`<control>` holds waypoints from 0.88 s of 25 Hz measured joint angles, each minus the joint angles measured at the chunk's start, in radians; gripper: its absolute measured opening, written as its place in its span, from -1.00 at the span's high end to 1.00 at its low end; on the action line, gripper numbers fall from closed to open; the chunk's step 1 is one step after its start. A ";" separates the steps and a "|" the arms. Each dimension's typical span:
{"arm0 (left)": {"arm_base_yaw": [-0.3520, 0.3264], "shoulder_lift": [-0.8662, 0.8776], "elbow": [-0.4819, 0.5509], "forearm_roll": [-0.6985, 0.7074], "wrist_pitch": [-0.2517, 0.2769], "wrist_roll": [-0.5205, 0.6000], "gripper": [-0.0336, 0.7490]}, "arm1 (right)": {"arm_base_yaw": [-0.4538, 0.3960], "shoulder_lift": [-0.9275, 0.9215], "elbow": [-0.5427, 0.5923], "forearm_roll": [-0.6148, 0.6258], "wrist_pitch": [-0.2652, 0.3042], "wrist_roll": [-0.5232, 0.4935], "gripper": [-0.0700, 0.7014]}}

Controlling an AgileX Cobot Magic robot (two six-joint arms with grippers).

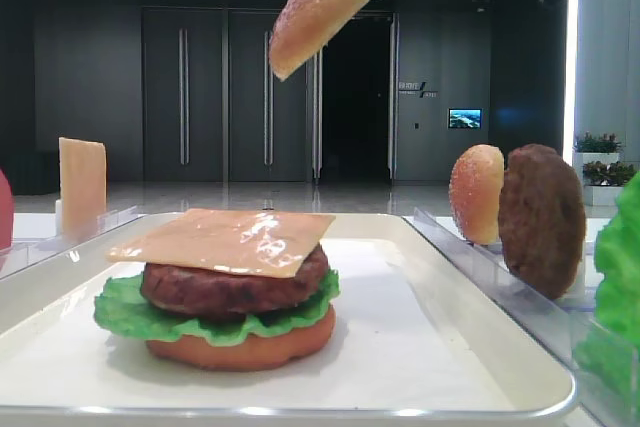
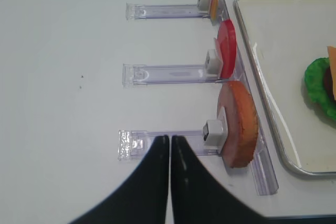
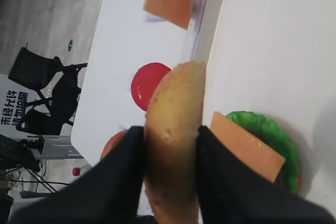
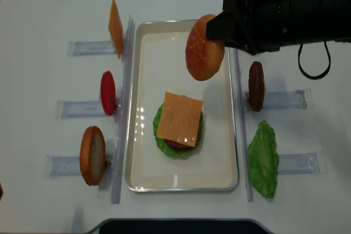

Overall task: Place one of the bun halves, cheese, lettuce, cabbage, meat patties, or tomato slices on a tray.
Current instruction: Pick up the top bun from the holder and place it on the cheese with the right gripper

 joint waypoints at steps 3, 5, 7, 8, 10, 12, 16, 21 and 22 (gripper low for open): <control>0.000 0.000 0.000 0.000 0.000 0.000 0.91 | 0.033 0.000 0.043 0.027 -0.046 -0.020 0.20; 0.000 0.000 0.000 0.000 0.000 0.000 0.91 | 0.062 0.000 0.065 0.029 -0.080 -0.023 0.20; 0.000 0.000 0.000 0.000 0.000 0.001 0.91 | 0.090 0.000 0.068 0.034 -0.107 -0.024 0.20; 0.000 0.000 0.000 0.000 0.000 0.001 0.91 | 0.106 0.000 0.068 0.035 -0.126 -0.024 0.20; 0.000 0.000 0.000 0.000 0.000 0.001 0.91 | 0.138 0.000 0.069 0.035 -0.160 -0.024 0.20; 0.000 -0.001 0.000 0.000 0.000 0.001 0.91 | 0.170 0.000 0.069 0.036 -0.187 -0.023 0.20; 0.000 -0.001 0.000 0.000 0.000 0.001 0.91 | 0.222 0.006 0.069 0.046 -0.224 -0.019 0.20; 0.000 -0.001 0.000 0.000 0.000 0.001 0.91 | 0.252 0.050 0.069 0.078 -0.233 -0.018 0.20; 0.000 -0.001 0.000 0.000 0.000 0.001 0.91 | 0.254 0.057 0.069 0.084 -0.233 -0.018 0.20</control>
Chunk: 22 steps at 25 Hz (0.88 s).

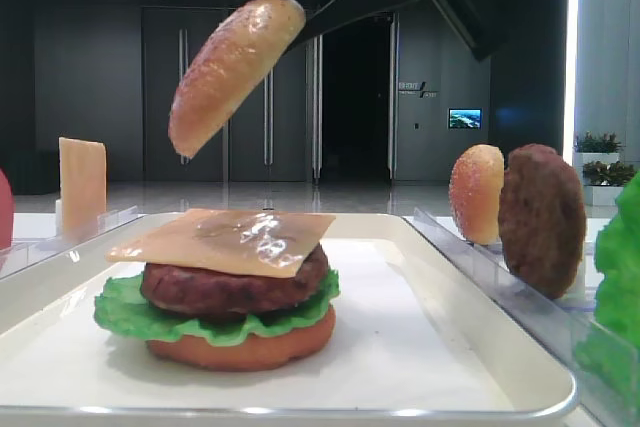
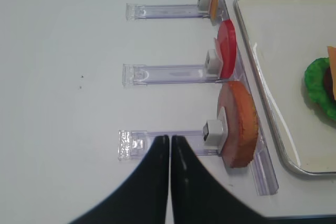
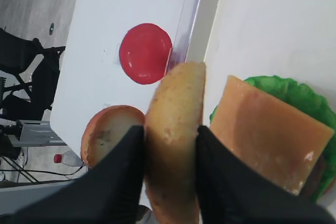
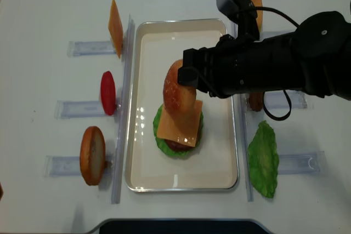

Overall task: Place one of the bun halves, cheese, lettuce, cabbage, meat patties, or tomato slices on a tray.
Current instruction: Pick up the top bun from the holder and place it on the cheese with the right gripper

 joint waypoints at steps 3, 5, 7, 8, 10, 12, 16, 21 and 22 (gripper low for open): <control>0.000 0.000 0.000 0.000 0.000 0.000 0.91 | 0.000 0.018 0.000 0.008 0.002 0.002 0.20; 0.000 0.000 0.000 0.000 0.000 0.000 0.91 | 0.000 0.023 0.000 0.020 0.001 0.002 0.20; 0.000 0.000 0.000 0.000 0.000 0.000 0.91 | 0.009 0.023 0.001 0.028 -0.003 0.002 0.20; 0.000 0.000 0.000 0.000 0.000 0.000 0.91 | 0.017 0.023 0.001 0.028 -0.005 0.002 0.20; 0.000 0.000 0.000 0.000 0.000 0.000 0.91 | 0.036 0.027 0.001 0.032 -0.009 0.002 0.20; 0.000 0.000 0.000 0.000 0.000 0.000 0.91 | 0.053 0.042 0.001 0.045 -0.009 0.002 0.20; 0.000 0.000 0.000 0.000 0.000 0.000 0.91 | 0.061 0.070 0.001 0.052 -0.007 0.001 0.20; 0.000 0.000 0.000 0.000 0.000 0.000 0.91 | 0.061 0.075 0.001 0.054 -0.026 0.001 0.20; 0.000 0.000 0.000 0.000 0.000 0.000 0.91 | 0.061 0.078 0.001 0.054 -0.027 0.001 0.21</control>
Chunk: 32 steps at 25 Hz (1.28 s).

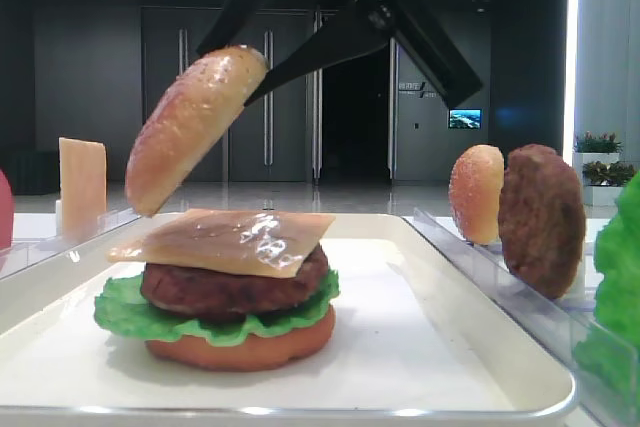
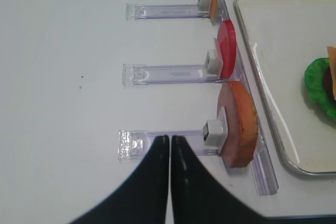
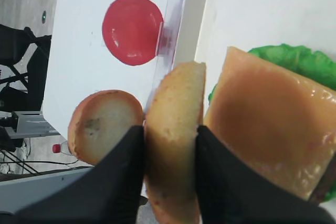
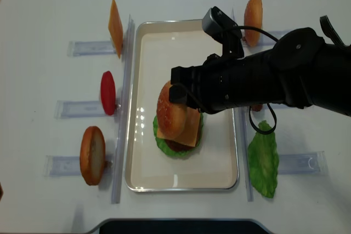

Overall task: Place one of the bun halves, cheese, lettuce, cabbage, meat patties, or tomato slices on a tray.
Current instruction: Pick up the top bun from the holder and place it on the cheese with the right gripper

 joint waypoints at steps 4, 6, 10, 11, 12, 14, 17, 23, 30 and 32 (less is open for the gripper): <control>0.000 0.000 0.000 0.000 0.000 0.000 0.91 | 0.000 0.012 0.000 0.000 -0.005 -0.002 0.21; 0.000 0.000 0.000 0.000 0.000 0.000 0.91 | 0.000 0.012 0.000 0.001 -0.007 -0.003 0.21; 0.000 0.000 0.000 0.000 0.000 0.000 0.91 | 0.000 0.012 0.000 0.001 -0.007 -0.003 0.21; 0.000 0.000 0.000 0.000 0.000 0.000 0.91 | 0.000 0.012 0.000 0.001 -0.007 -0.003 0.21; 0.000 0.000 0.000 0.000 0.000 0.000 0.91 | 0.000 0.012 0.000 0.001 -0.008 -0.003 0.21; 0.000 0.000 0.000 0.000 0.000 0.000 0.91 | 0.000 0.013 0.000 0.001 -0.009 -0.003 0.21; 0.000 0.000 0.000 0.000 0.000 0.000 0.91 | 0.000 0.014 0.000 0.001 -0.014 -0.003 0.21; 0.000 0.000 0.000 0.000 0.000 0.000 0.91 | 0.000 0.014 0.000 0.001 -0.017 -0.004 0.21; 0.000 0.000 0.000 0.000 0.000 0.000 0.91 | 0.000 0.014 0.000 0.001 -0.020 -0.004 0.21; 0.000 0.000 0.000 0.000 0.000 0.000 0.91 | 0.000 0.014 0.000 0.001 -0.021 -0.005 0.21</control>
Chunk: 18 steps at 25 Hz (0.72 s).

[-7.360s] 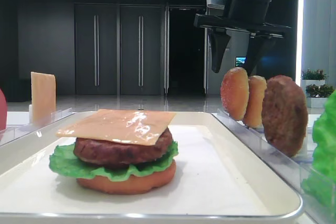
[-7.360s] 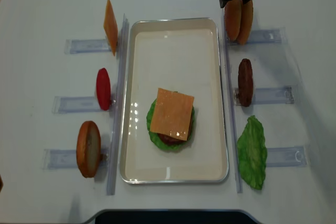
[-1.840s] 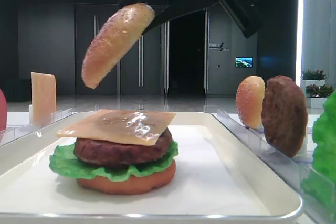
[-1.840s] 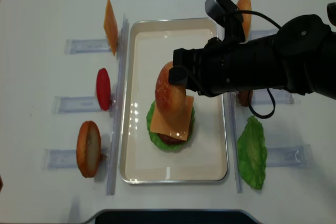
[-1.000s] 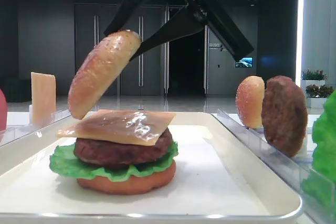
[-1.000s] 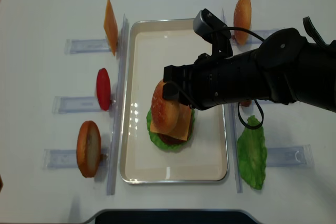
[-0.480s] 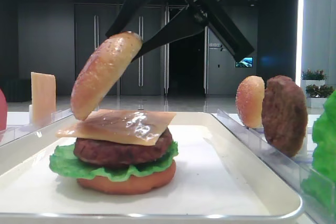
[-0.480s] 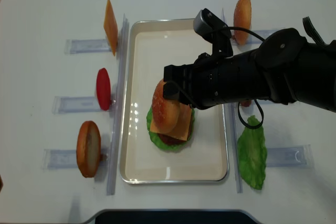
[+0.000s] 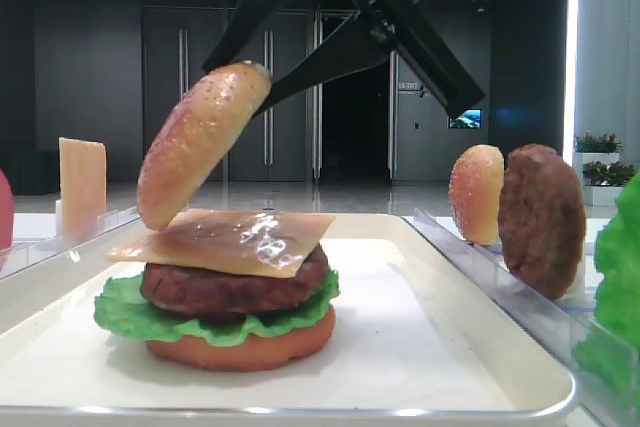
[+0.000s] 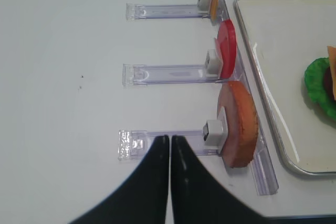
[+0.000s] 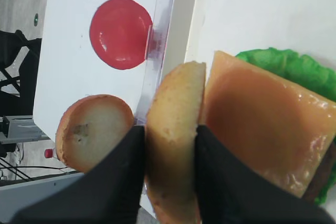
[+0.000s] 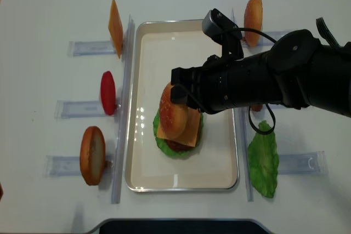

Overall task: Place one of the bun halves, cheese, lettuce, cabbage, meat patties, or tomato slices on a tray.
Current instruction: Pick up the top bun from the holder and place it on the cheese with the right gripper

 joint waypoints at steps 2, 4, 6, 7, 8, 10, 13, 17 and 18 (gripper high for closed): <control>0.000 0.000 0.000 0.000 0.000 0.000 0.91 | 0.000 0.001 0.000 0.000 -0.001 0.000 0.21; 0.000 0.000 0.000 0.000 0.000 0.000 0.91 | 0.000 0.001 0.000 0.000 -0.002 0.000 0.21; 0.000 0.000 0.000 0.000 0.000 0.000 0.91 | 0.000 0.001 0.000 0.000 -0.004 0.000 0.21; 0.000 0.000 0.000 0.000 0.000 0.000 0.91 | 0.000 0.001 0.000 0.000 -0.006 0.000 0.21; 0.000 0.000 0.000 0.000 0.000 0.000 0.91 | 0.000 0.001 0.000 0.000 -0.006 0.000 0.21; 0.000 0.000 0.000 0.000 0.000 0.000 0.91 | 0.000 0.005 0.000 0.000 -0.006 0.000 0.21; 0.000 0.000 0.000 0.000 0.000 0.000 0.91 | 0.000 0.020 0.000 0.001 -0.004 0.000 0.21; 0.000 0.000 0.000 0.000 0.000 0.000 0.91 | 0.000 0.023 0.000 0.007 -0.003 0.000 0.21; 0.000 0.000 0.000 0.000 0.000 0.000 0.91 | 0.000 0.023 0.000 0.008 -0.003 0.000 0.21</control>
